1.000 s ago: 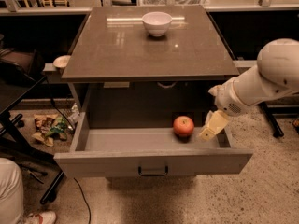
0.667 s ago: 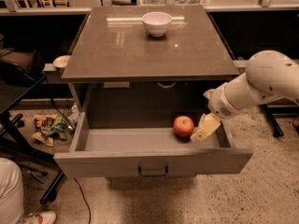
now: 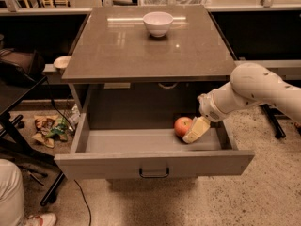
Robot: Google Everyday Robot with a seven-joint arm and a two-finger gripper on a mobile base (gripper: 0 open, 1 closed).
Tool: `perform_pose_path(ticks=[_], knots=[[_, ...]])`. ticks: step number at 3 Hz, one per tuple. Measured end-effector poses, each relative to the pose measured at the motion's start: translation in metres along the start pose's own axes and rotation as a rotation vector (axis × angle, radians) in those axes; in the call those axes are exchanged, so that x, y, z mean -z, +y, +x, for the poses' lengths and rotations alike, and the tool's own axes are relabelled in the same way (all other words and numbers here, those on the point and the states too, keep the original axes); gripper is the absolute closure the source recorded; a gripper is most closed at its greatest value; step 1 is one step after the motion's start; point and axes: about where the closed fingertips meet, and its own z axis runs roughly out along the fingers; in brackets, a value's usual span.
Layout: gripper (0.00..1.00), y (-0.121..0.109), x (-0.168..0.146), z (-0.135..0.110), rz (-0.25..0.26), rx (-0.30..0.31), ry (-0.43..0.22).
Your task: Pick apple from top drawer and place on counter
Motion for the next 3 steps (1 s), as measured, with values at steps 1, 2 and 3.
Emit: perform_pose_path(ticks=[1,2,3], knots=[[0.00,-0.008,-0.019,0.004,0.001,0.000,-0.005],[0.00,-0.011,-0.036,0.011,-0.003,-0.006,-0.013],[0.00,-0.012,-0.048,0.015,-0.006,-0.011,-0.026]])
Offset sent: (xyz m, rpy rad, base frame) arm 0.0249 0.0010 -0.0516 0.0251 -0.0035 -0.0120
